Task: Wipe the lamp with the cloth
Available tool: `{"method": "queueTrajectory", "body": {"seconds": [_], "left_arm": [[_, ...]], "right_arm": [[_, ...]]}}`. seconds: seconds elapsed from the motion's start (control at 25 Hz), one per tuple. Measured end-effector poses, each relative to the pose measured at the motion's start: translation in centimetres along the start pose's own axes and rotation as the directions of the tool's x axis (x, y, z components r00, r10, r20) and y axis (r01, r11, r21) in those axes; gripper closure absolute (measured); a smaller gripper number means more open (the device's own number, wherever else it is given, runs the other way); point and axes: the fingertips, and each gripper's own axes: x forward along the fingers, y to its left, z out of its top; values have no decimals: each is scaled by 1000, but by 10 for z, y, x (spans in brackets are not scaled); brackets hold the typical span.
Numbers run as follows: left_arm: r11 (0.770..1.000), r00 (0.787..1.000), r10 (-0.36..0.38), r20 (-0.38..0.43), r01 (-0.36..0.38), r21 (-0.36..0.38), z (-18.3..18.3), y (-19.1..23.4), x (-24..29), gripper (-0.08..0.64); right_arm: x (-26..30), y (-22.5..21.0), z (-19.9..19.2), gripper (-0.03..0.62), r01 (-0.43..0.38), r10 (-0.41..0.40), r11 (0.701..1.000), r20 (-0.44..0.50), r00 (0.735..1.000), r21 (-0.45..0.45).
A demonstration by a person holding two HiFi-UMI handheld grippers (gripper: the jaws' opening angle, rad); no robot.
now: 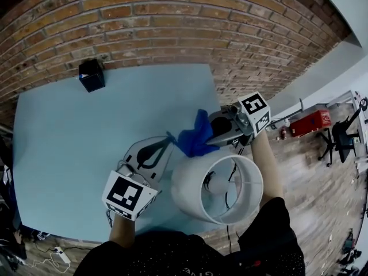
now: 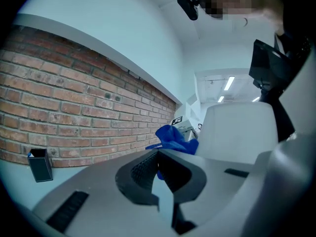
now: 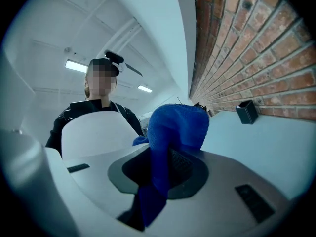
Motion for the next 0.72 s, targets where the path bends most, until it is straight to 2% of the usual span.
{"method": "queueTrajectory", "body": {"seconds": [0.12,0.2,0.28,0.4,0.48,0.56,0.64,0.72], "left_arm": [[1000,1000,-5,-7,5,10,-3,-2,-1,552],[1000,1000,-6,-13,6,4,-2,-3,-2,551],[1000,1000,-11,-12,11,1,0,-5,-4,551],[1000,1000,-13,-10,13,19,4,-9,-6,551],[1000,1000,-6,-3,6,25,9,-13,-9,551],[1000,1000,-11,17,11,20,17,-22,-18,551],[999,999,-30,38,30,17,30,-35,-32,551],[999,997,-53,49,52,18,43,-49,-48,551]], "right_arm": [[2,-19,-13,518,35,-35,998,-10,999,52],[1,-33,-22,518,116,-113,989,-41,993,92],[-5,-36,-19,518,208,-205,974,-47,978,87],[-24,-16,14,518,331,-333,942,34,942,51],[-35,3,38,518,430,-432,902,73,899,45],[-44,29,59,518,532,-534,845,111,838,50],[-51,61,84,518,622,-622,780,187,760,65],[-54,99,114,518,692,-684,715,296,666,95]]}}
